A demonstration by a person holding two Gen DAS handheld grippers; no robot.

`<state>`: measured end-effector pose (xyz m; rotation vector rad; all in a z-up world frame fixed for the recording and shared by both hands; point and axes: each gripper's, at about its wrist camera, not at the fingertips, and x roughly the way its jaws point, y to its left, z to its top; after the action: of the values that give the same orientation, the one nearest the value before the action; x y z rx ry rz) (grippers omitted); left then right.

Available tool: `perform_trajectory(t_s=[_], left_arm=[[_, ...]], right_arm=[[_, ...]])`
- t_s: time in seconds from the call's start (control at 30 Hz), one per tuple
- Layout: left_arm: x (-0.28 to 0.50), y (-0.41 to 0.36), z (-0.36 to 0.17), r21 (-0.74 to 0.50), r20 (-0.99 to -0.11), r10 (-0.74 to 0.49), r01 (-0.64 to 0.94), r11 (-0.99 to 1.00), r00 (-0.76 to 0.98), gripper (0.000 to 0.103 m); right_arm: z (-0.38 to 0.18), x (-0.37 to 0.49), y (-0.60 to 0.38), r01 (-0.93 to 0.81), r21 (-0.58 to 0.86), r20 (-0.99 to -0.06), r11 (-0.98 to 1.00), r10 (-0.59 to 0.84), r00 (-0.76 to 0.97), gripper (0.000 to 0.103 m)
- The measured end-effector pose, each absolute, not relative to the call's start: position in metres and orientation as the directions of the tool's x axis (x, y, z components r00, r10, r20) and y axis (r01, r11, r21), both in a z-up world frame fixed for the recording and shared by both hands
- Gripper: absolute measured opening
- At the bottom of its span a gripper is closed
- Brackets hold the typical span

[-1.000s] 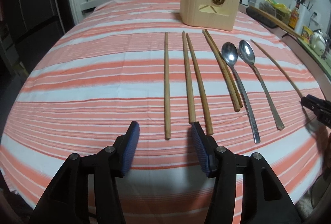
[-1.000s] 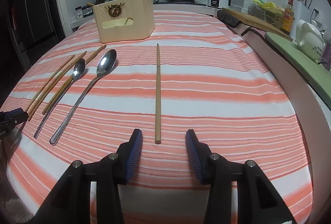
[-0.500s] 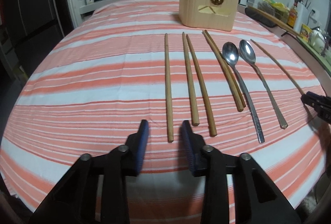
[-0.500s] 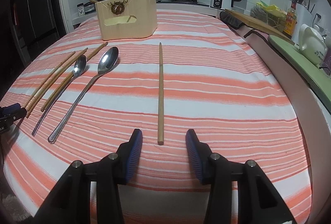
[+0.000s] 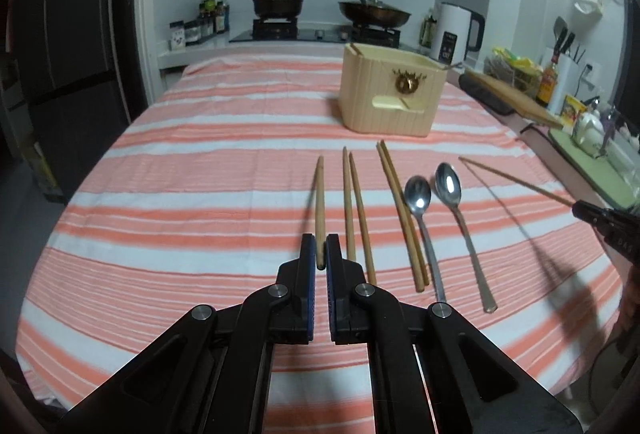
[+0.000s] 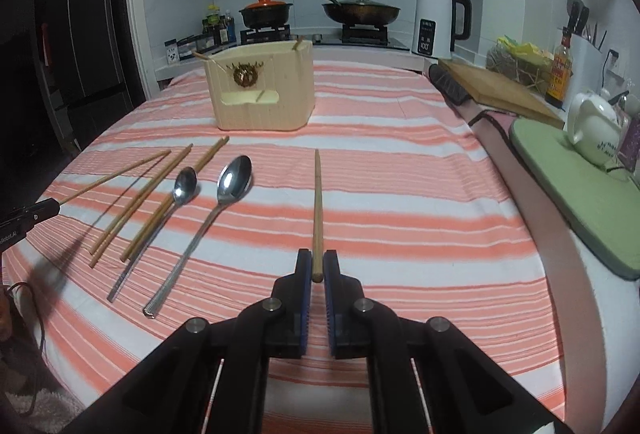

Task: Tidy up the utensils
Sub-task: 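Lift both held chopsticks and carry them over the cream box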

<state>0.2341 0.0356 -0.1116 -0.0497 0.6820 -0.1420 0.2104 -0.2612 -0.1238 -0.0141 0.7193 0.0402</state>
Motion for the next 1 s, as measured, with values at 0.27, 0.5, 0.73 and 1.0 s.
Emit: perform_trajectory(t_s=[0.27,0.5,0.73,1.0], left_arm=[[0.229,0.043,-0.077,-0.108,-0.565,-0.164,0.124,0.986,0.808,0.003],[0.226,0.048,-0.058,-0.138,-0.525,-0.182,0.128,0.982,0.832,0.003],[0.223,0.046,-0.039,-0.144,-0.483,-0.195,0.143,0.979,0.853,0.003],[0.222,0.048,-0.027,-0.156,-0.457,-0.200,0.143,0.977,0.867,0.002]], right_arm=[[-0.085,0.205,-0.249,-0.083,0.005,-0.596,0.997,0.070,0.800,0.006],[-0.062,0.200,-0.248,-0.098,0.023,-0.554,0.995,0.094,0.827,0.006],[-0.044,0.199,-0.251,-0.102,0.039,-0.525,0.994,0.107,0.844,0.006],[-0.031,0.199,-0.248,-0.110,0.037,-0.499,0.993,0.114,0.859,0.006]])
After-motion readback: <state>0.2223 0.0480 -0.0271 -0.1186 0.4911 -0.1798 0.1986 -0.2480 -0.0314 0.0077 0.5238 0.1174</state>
